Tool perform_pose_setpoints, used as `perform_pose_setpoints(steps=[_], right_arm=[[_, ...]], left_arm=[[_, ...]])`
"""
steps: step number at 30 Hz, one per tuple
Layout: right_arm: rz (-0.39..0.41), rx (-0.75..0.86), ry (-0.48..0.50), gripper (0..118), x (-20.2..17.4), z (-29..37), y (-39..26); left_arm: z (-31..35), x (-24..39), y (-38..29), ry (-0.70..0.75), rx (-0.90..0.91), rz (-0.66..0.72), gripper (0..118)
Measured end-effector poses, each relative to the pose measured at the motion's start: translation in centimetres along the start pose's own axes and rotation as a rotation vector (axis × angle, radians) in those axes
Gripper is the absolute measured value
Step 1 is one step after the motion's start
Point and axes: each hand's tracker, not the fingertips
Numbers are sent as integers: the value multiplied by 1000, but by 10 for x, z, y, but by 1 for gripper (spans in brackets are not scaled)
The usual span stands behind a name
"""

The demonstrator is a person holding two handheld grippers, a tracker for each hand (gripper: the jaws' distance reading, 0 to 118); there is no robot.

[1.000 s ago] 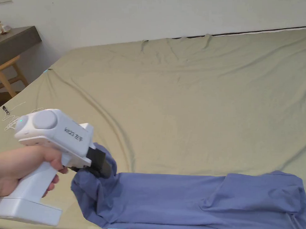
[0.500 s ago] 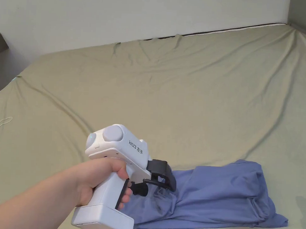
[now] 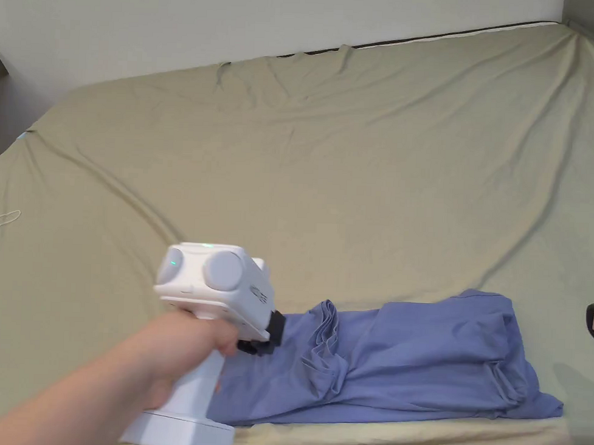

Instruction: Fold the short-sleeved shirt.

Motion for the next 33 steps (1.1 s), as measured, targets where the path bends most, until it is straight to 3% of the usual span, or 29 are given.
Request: perform_pose_setpoints(steps=[2, 6, 9, 11, 16, 20, 24, 26, 28, 30, 33], right_arm=[[4, 3, 5, 0, -7, -5, 1], [44, -14, -25, 0, -15, -11, 1], [67, -42, -30, 0, -17, -14, -3], [72, -53, -37, 0, -27, -10, -3], [77, -51, -54, 0, -36, -2, -2], [108, -53, -45, 0, -29, 1, -5], [139, -74, -68, 0, -26, 1, -9], [132, -92, -67, 0, -25, 1, -11], [141, -104, -73, 0, -25, -1, -12], [143, -104, -79, 0, -26, -2, -11], [114, -89, -76, 0, -24, -1, -7]], left_arm=[[-19, 20, -3, -22, -20, -39, 0], [-21, 71, -10, 117, 23, -310, 0], [-11, 84, -8, -5, 2, -250, 0], [-7, 91, -11, -11, 18, -286, 0], [36, 27, -17, -426, 74, -30, 0], [60, -63, -47, -423, 159, 6, 0], [47, -186, -80, -388, 202, 288, 3], [36, -233, -99, -538, 256, 457, 20], [21, -250, -113, -721, 257, 590, 73], [5, -250, -115, -795, 234, 612, 113], [-20, -227, -102, -848, 217, 519, 116]])
